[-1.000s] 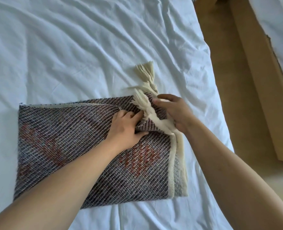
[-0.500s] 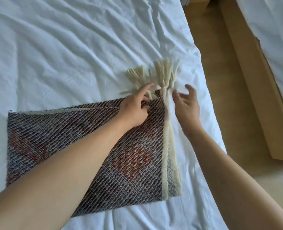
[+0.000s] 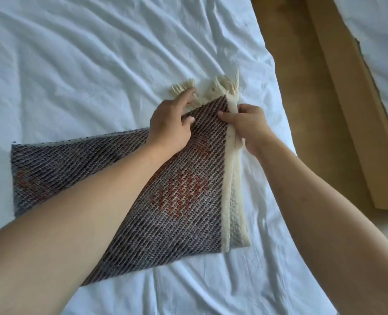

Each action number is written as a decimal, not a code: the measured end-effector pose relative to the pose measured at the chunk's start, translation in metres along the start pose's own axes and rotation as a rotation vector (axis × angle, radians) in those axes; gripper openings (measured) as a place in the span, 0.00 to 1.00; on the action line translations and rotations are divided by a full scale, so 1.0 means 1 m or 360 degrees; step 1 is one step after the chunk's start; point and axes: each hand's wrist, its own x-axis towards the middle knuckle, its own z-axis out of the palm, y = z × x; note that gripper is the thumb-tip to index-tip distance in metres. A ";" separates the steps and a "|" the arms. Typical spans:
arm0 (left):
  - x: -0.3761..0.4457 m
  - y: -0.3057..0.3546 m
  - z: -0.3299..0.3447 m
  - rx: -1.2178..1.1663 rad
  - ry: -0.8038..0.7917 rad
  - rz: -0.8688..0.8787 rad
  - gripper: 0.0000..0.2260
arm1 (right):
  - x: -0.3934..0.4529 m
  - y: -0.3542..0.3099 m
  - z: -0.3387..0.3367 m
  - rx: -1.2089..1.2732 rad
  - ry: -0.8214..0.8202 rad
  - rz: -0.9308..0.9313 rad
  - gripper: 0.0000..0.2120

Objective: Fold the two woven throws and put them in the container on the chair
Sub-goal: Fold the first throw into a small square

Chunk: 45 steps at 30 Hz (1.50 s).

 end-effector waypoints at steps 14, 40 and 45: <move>-0.337 -0.160 -0.059 0.0513 0.0466 -0.1659 0.42 | -0.204 0.199 -0.005 -0.0382 0.0061 0.0587 0.28; -0.347 0.066 -0.049 -0.0377 0.0033 -0.0480 0.24 | -0.257 0.010 0.153 -0.1234 -0.0301 -0.0397 0.19; -0.299 0.081 -0.044 -0.1022 -0.0427 -0.0646 0.15 | -0.192 -0.008 0.054 -0.1019 0.0118 -0.0503 0.11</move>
